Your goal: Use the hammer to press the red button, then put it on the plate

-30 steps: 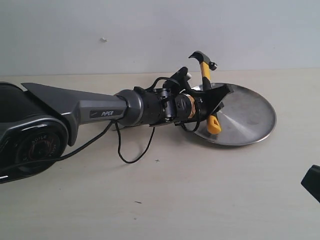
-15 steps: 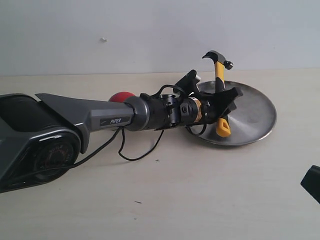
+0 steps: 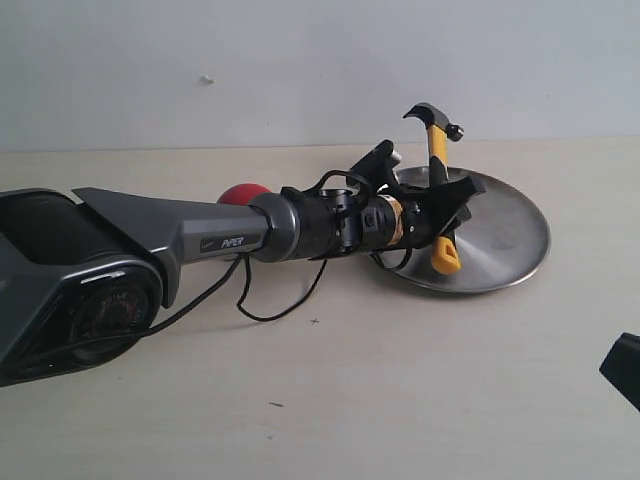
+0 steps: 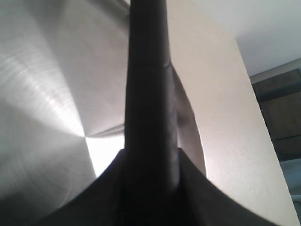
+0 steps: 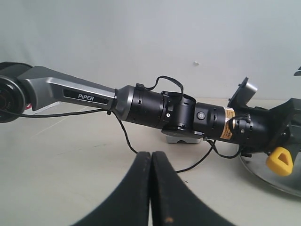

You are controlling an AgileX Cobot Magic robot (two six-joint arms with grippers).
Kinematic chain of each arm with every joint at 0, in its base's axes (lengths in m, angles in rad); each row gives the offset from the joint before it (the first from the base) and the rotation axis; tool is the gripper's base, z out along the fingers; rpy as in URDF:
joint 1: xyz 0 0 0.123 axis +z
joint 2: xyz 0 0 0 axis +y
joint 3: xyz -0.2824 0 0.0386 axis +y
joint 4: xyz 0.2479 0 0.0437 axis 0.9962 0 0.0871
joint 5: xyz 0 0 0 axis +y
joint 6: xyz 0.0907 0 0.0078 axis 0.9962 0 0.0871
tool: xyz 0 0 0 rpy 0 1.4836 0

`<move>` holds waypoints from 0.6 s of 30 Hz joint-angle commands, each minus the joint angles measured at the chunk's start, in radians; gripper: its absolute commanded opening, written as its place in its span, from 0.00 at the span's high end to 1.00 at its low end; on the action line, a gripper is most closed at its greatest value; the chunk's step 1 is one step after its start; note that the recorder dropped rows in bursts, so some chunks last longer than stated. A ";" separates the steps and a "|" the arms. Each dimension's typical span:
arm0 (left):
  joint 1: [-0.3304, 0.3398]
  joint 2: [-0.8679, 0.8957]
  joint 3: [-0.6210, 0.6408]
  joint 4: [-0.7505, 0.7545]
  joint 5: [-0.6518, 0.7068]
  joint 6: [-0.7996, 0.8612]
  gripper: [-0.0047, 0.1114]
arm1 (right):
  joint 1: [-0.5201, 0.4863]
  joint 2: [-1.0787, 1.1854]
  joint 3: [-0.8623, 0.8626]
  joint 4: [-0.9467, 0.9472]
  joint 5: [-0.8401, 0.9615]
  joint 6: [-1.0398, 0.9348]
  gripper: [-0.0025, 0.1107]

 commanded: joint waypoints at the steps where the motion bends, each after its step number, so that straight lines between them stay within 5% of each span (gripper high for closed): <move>1: 0.001 -0.015 -0.021 0.023 -0.053 0.010 0.74 | 0.001 -0.006 0.004 0.000 -0.006 -0.007 0.98; 18: 0.001 -0.068 -0.021 0.087 -0.070 -0.048 0.74 | 0.001 -0.006 0.004 0.000 -0.008 -0.007 0.98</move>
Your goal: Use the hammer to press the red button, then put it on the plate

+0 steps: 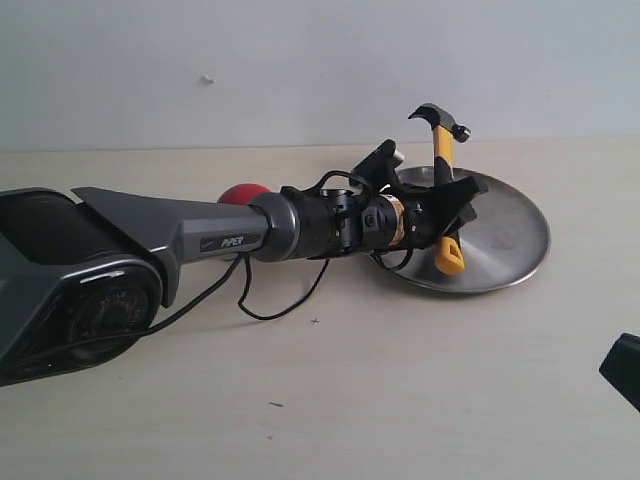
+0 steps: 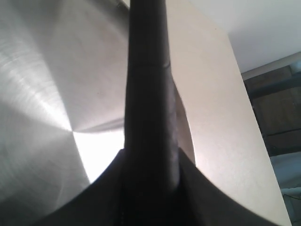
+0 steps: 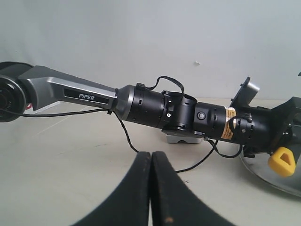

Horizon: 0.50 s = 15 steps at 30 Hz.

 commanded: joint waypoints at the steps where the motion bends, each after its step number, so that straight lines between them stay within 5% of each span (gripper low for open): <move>1: 0.001 -0.077 -0.021 0.089 -0.026 -0.033 0.76 | 0.001 -0.006 0.004 0.000 -0.005 -0.007 0.98; 5: 0.001 -0.111 -0.021 0.285 0.000 -0.184 0.85 | 0.001 -0.006 0.004 0.000 -0.005 -0.007 0.98; 15: -0.002 -0.116 0.004 0.306 -0.004 -0.184 0.81 | 0.001 -0.006 0.004 0.000 -0.005 -0.007 0.98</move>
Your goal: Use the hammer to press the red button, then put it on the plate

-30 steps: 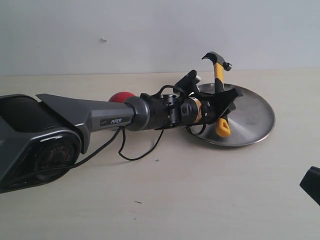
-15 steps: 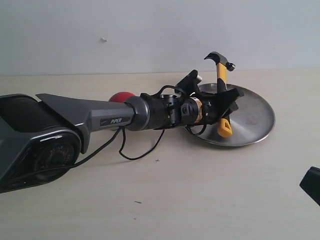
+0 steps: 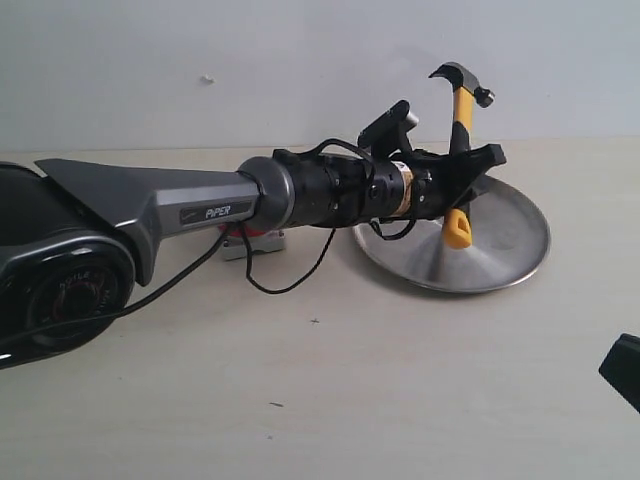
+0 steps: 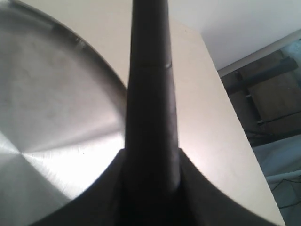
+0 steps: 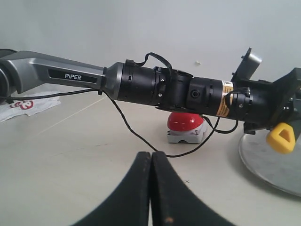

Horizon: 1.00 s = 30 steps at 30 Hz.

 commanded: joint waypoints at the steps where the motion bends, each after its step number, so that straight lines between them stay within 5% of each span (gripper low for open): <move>1: 0.005 -0.026 0.006 0.048 -0.008 -0.005 0.81 | 0.001 -0.006 0.004 0.000 -0.003 -0.007 0.98; 5: 0.005 -0.026 0.008 0.109 -0.003 -0.005 0.84 | 0.001 -0.006 0.004 0.000 -0.003 -0.007 0.98; 8: 0.007 -0.031 0.008 0.207 -0.018 -0.005 0.96 | 0.001 -0.006 0.004 0.000 -0.003 -0.007 0.98; 30: 0.008 -0.092 0.008 0.485 -0.004 -0.005 0.96 | 0.001 -0.006 0.004 0.000 -0.003 -0.007 0.98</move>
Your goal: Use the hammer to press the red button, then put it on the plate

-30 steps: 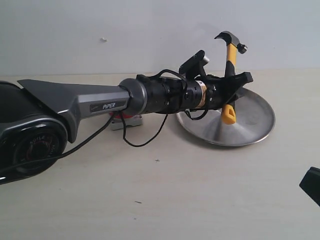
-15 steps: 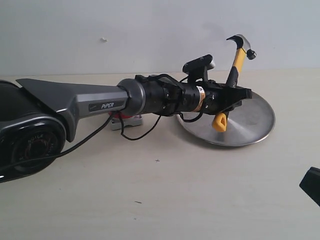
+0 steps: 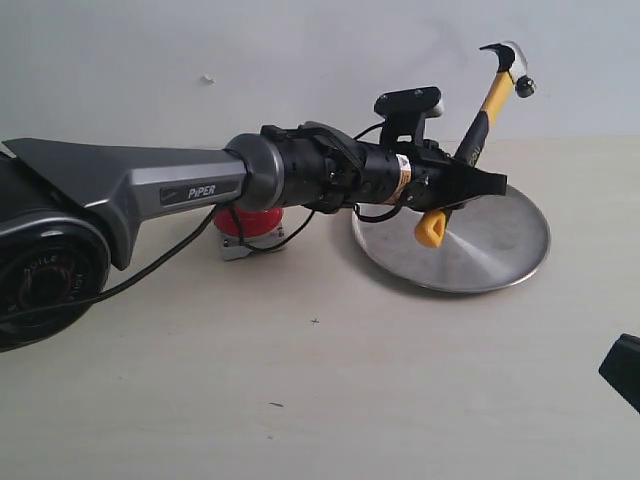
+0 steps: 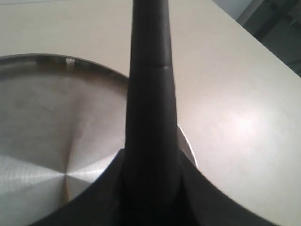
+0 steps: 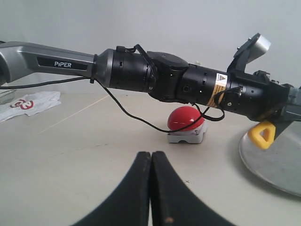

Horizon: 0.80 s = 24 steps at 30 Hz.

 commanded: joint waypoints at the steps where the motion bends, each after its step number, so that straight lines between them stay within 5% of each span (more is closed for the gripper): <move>1: 0.003 -0.031 -0.012 0.005 -0.012 -0.005 0.96 | 0.001 -0.006 0.004 0.000 -0.003 -0.007 0.98; 24: 0.002 -0.020 -0.010 0.005 0.108 -0.005 0.96 | 0.001 -0.006 0.004 0.000 0.001 -0.007 0.98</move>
